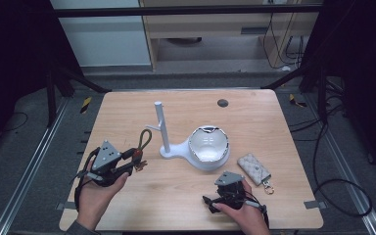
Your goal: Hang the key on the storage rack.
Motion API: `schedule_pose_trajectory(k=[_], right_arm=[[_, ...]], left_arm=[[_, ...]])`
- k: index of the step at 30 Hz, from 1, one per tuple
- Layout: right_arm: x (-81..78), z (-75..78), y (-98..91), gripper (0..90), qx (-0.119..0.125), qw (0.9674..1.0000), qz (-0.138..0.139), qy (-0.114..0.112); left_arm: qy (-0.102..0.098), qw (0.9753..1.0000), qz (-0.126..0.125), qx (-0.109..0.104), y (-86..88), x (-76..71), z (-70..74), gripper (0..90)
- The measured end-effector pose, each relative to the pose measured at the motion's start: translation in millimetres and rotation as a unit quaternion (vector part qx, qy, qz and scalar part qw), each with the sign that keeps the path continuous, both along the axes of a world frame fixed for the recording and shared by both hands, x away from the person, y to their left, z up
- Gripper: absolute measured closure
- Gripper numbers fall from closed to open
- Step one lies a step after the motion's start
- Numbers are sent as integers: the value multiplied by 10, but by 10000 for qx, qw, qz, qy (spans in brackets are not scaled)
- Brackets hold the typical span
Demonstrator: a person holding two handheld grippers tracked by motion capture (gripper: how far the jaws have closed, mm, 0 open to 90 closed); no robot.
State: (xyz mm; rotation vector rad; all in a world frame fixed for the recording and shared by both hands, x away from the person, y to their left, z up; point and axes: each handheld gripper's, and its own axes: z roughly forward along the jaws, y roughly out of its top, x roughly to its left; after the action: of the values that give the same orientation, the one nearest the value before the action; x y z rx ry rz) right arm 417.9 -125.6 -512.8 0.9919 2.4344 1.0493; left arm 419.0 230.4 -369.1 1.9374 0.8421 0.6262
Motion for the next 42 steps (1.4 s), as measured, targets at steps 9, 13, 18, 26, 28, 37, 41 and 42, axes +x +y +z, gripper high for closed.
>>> schedule_pose_trajectory(k=[9,13,18,26,28,37,41,42], right_arm=[[0,0,0,42,1,10000,0,-1],[0,0,-1,42,0,10000,5,-1],[0,0,0,42,1,10000,0,0],[0,0,0,42,1,10000,-2,1],[0,0,0,42,0,10000,2,2],[0,0,0,42,2,10000,-3,2],[0,0,0,42,0,10000,-1,1],[0,0,0,42,0,10000,0,0]], left_arm=[[-95,9999,-103,-27,-94,-18,75,660],[-86,9998,-119,-100,-106,-17,93,659],[-131,9997,-136,-143,-125,-33,119,660],[-174,9996,-159,-149,-156,-33,147,659],[-178,9996,-161,-139,-162,-27,151,660],[-198,9995,-143,-177,-201,10,187,659],[-181,9996,-129,-169,-245,72,181,659],[-154,9997,-118,-156,-263,99,171,659]])
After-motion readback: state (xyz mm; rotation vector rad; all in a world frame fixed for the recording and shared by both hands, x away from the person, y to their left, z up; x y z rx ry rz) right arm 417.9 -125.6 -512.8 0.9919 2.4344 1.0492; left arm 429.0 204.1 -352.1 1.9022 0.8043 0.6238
